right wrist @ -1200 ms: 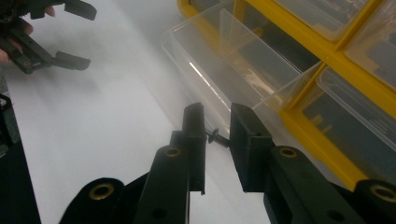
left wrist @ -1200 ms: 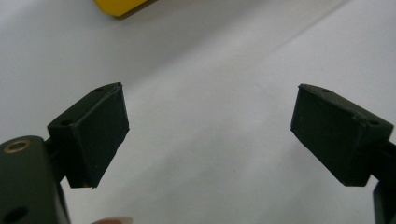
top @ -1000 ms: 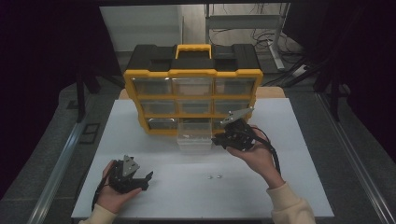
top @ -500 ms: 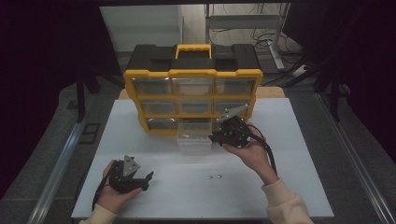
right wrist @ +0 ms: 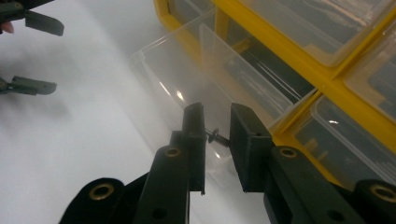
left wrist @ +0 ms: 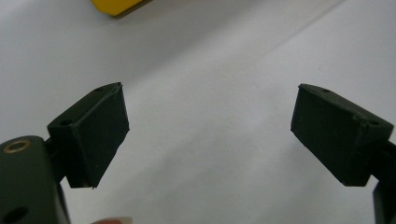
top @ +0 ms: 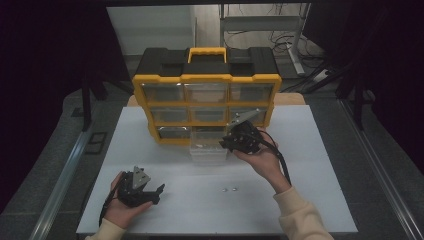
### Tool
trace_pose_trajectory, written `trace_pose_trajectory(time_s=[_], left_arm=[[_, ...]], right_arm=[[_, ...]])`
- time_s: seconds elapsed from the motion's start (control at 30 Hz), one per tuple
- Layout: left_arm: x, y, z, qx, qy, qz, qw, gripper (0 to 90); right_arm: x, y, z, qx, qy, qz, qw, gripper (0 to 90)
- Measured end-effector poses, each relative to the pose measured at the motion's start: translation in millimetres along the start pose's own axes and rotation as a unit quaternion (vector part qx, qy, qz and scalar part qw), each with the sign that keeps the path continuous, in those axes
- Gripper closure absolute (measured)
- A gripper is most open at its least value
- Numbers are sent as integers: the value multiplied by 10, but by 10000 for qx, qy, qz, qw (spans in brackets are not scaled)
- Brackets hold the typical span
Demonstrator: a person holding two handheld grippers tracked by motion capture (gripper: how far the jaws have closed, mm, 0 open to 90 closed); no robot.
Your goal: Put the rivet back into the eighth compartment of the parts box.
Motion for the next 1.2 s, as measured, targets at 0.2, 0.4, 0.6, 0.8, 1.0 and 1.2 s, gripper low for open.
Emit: trace_pose_trajectory(time_s=[0.2, 0.4, 0.6, 0.8, 1.0, 1.2], left_arm=[[-7, 4, -2, -23, -13, 2, 10000, 118], [-2, -1, -3, 0, 0, 0, 10000, 117], [-2, -3, -2, 10, 4, -2, 10000, 118], [-6, 5, -4, -5, -3, 8, 10000, 117], [-7, 1, -1, 5, -14, 10, 10000, 118], [-9, 5, -3, -2, -14, 8, 10000, 117]], right_arm=[[24, -33, 30, -18, -68, -83, 9999, 761], [46, -62, 32, -53, -79, -135, 9999, 759], [93, -90, 44, 28, -175, -150, 9997, 758], [147, -124, 37, 21, -134, -163, 9998, 756], [186, -103, 44, -32, -149, -163, 9998, 756], [254, -103, 33, 64, -158, -94, 9998, 540]])
Point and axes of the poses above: each handheld gripper's, and its own axes: x roughly forward along the jaws, z roughly out of its top, y roughly to its left, the point moved 1 cm from there along x, roughly forward along the jaws, and after that the axes turned 13 degrees about z, right-handed, at the moved point
